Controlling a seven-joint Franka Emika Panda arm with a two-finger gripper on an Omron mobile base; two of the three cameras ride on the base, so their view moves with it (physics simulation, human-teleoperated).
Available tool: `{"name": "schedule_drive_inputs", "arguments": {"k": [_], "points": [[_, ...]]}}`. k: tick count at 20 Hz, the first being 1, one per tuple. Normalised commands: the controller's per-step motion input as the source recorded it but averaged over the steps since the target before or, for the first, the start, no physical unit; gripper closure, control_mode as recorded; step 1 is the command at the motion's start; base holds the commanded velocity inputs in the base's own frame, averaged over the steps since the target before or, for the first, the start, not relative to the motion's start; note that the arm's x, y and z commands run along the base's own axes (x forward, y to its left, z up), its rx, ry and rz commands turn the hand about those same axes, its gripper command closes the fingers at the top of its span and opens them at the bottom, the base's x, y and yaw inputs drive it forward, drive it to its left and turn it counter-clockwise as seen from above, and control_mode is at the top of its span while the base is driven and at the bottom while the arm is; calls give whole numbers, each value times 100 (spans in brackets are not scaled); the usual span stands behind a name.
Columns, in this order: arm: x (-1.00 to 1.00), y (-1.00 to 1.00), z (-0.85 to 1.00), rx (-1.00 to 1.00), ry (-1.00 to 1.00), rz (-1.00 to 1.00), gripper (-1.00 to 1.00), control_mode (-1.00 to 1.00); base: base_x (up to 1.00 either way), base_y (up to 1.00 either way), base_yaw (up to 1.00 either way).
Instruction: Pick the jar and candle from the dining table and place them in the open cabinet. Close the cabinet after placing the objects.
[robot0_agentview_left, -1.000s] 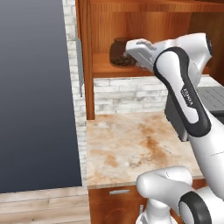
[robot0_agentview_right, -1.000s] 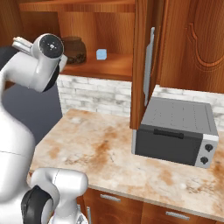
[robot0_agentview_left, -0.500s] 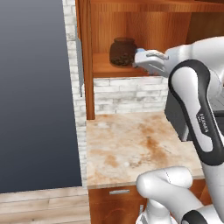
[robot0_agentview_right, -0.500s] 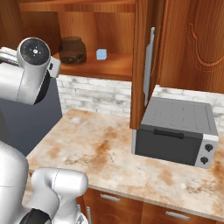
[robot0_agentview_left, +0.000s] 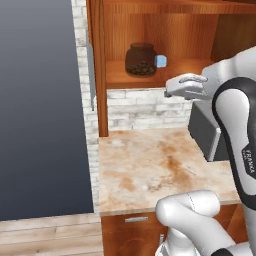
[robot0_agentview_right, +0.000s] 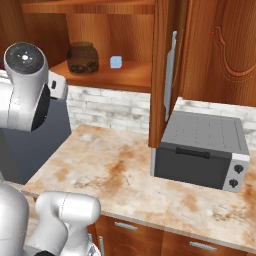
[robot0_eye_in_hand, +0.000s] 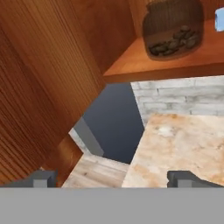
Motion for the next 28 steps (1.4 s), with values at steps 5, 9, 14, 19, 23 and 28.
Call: {"name": "schedule_drive_inputs", "arguments": {"k": [5, 9, 14, 19, 23, 28], "points": [[-38, -35, -30, -25, 6, 0, -100, -100, 0, 0, 0], [-33, -30, -30, -23, 1, 0, -100, -100, 0, 0, 0], [-20, -8, -19, -25, 0, 3, -100, -100, 0, 0, 0], [-1, 0, 0, 0, 0, 0, -100, -100, 0, 0, 0], [0, 0, 0, 0, 0, 0, -100, -100, 0, 0, 0], [0, 0, 0, 0, 0, 0, -100, -100, 0, 0, 0]]}}
